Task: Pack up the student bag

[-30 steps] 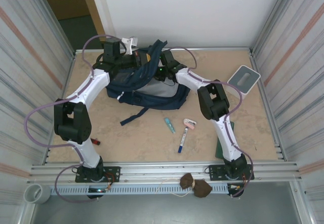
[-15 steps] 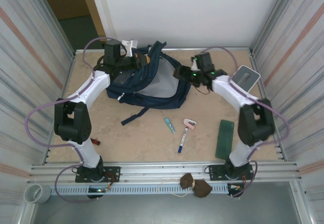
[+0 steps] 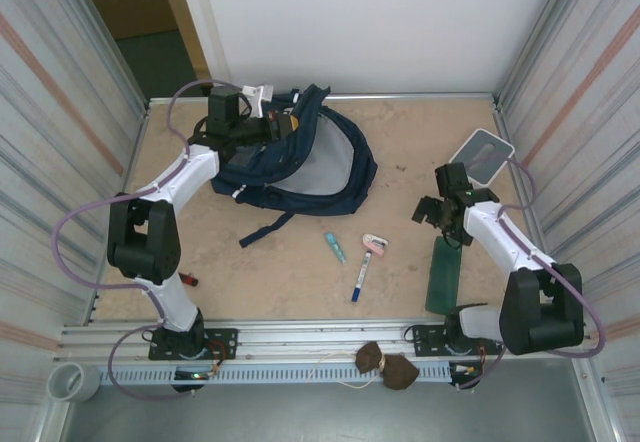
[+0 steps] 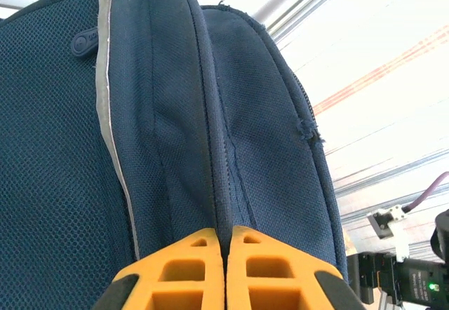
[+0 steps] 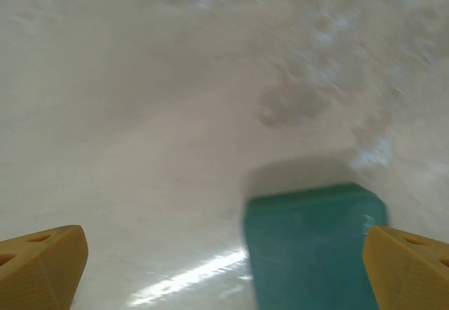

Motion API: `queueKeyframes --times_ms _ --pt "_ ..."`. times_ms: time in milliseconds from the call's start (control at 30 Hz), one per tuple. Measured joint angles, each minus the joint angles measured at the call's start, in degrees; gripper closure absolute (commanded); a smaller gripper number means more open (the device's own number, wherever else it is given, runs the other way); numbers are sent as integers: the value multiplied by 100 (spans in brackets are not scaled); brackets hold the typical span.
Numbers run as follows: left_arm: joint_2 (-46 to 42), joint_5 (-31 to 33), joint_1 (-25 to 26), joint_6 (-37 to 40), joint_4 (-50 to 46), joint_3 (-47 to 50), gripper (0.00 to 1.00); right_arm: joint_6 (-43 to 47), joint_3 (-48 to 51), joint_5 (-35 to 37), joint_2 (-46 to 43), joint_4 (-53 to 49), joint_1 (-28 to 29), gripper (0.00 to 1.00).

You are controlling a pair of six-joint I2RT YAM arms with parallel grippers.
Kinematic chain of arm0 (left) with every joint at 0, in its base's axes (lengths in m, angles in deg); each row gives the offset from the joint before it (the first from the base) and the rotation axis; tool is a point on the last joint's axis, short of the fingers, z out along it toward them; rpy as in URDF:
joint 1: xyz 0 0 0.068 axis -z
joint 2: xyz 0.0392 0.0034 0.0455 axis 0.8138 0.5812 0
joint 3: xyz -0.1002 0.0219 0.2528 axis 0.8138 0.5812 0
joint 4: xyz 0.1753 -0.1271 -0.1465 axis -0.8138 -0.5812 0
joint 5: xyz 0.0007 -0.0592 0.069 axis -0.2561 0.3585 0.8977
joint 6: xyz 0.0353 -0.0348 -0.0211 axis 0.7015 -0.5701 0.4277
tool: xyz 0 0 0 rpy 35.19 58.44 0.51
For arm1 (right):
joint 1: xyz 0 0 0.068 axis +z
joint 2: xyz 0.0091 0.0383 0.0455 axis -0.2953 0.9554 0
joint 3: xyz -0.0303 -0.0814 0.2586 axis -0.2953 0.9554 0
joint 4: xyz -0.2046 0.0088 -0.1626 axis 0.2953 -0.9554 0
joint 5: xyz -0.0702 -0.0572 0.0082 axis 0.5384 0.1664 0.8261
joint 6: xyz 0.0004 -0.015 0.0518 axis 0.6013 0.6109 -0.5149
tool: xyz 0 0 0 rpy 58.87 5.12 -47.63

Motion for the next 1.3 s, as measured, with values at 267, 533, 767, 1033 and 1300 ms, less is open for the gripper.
queueKeyframes --times_ms 267,533,767,1033,1300 --pt "0 -24 0 0 33 42 100 -90 481 -15 -2 -210 -280 1" --pt "2 -59 0 -22 57 59 100 -236 841 -444 -2 -184 -280 14" --pt "2 -127 0 -42 92 81 100 -260 732 -734 125 111 -273 39" --pt "2 -136 0 -144 157 127 100 -79 -1191 -758 1963 568 -131 30" --pt "2 -146 7 -149 155 140 100 361 -2914 -739 3604 748 57 5"
